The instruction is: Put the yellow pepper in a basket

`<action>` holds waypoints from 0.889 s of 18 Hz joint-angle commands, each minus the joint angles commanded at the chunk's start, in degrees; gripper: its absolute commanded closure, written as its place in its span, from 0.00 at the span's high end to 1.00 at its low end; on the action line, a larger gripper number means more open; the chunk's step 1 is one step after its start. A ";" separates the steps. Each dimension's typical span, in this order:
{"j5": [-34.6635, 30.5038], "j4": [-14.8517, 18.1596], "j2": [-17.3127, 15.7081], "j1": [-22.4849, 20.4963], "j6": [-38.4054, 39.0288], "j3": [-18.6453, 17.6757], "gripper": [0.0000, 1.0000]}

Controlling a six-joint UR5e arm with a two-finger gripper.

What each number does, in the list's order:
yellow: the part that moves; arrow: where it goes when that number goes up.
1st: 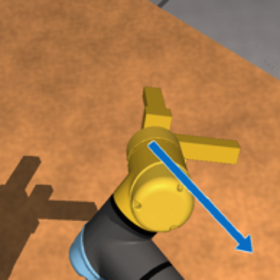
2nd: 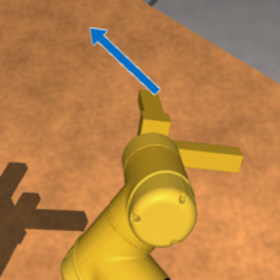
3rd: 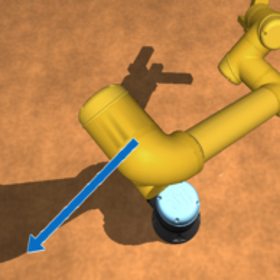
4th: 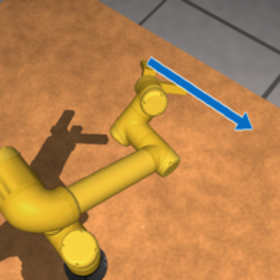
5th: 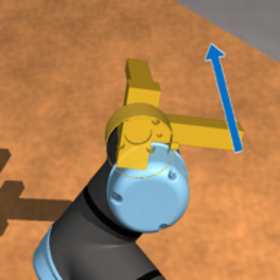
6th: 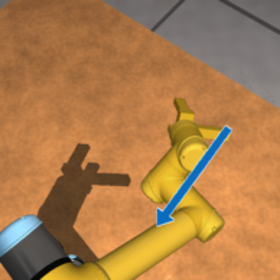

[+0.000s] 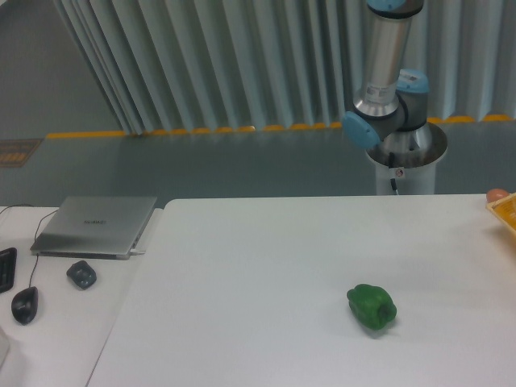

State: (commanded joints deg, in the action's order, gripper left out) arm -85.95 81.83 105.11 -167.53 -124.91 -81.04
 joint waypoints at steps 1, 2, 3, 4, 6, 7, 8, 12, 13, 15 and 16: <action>-0.70 0.09 1.05 1.31 1.76 0.96 1.00; -1.84 0.09 1.32 1.67 2.21 1.49 1.00; -3.33 0.18 1.93 2.20 2.39 2.19 1.00; -4.21 0.26 2.20 2.73 2.65 2.90 1.00; -4.66 0.88 2.73 3.08 2.74 4.04 1.00; -4.66 0.97 2.82 3.34 3.53 4.31 1.00; -4.75 1.23 2.64 4.30 5.80 4.49 1.00; -4.75 2.55 2.11 8.26 10.64 5.45 1.00; -4.75 2.72 2.11 9.57 12.48 5.71 1.00; -4.92 2.73 2.55 11.34 16.00 6.24 1.00; -5.53 2.81 2.73 11.69 16.45 6.51 1.00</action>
State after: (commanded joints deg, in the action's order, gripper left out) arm -91.49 84.64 107.84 -155.83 -108.46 -74.53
